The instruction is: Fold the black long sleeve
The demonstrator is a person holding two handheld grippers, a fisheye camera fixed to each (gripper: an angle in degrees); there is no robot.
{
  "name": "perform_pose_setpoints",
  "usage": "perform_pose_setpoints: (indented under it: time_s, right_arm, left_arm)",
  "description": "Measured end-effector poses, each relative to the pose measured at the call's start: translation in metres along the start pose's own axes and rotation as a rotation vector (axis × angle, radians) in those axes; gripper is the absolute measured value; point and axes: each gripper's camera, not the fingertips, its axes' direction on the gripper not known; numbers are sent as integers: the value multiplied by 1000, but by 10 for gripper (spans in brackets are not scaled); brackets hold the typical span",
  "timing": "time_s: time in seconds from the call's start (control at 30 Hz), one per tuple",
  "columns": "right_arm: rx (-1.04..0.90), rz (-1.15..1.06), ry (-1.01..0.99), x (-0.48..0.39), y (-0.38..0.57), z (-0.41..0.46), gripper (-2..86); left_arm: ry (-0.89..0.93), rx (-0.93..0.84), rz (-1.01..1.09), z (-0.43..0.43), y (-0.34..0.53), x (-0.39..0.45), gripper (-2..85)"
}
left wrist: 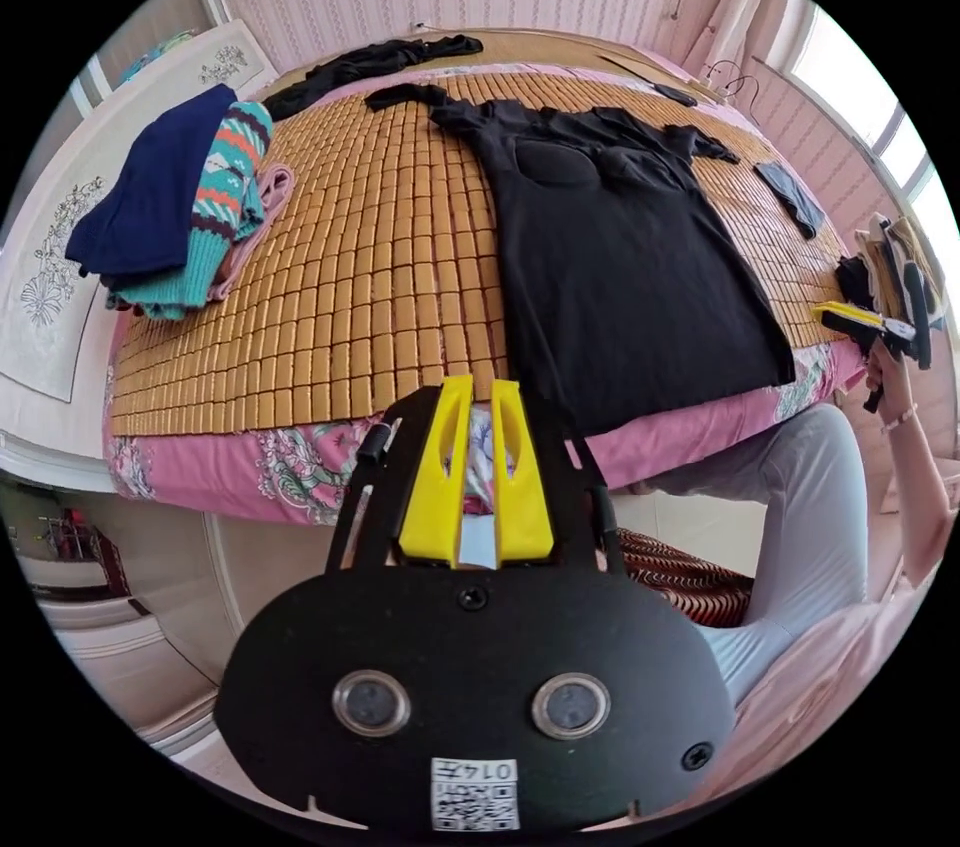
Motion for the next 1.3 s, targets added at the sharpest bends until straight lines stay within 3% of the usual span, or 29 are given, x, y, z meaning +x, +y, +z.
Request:
perform_pose_setpoints:
  time_s: [0.17, 0.33, 0.43, 0.57, 0.73, 0.87, 1.0, 1.3]
  right_arm:
    - [86, 29, -26, 52, -108, 14, 99]
    - [105, 159, -24, 98, -214, 40, 104]
    - [99, 233, -137, 110, -234, 38, 107]
    - [2, 216, -99, 103, -242, 31, 106]
    - [-106, 143, -22, 43, -243, 17, 63]
    - [-27, 303, 76, 5, -245, 5, -1]
    - [-102, 392, 229, -27, -251, 17, -8]
    - [-189, 460, 456, -76, -279, 38, -9]
  left_arm:
    - [31, 62, 162, 32, -110, 31, 57]
    - [207, 115, 330, 68, -243, 78, 53]
    - [296, 92, 344, 71, -294, 96, 52]
    - [253, 52, 400, 76, -335, 122, 58]
    - [321, 116, 256, 80, -378, 155, 59]
    - [446, 159, 135, 91, -411, 176, 52]
    - [558, 108, 135, 111, -441, 200, 45]
    - [602, 50, 122, 137, -463, 209, 16]
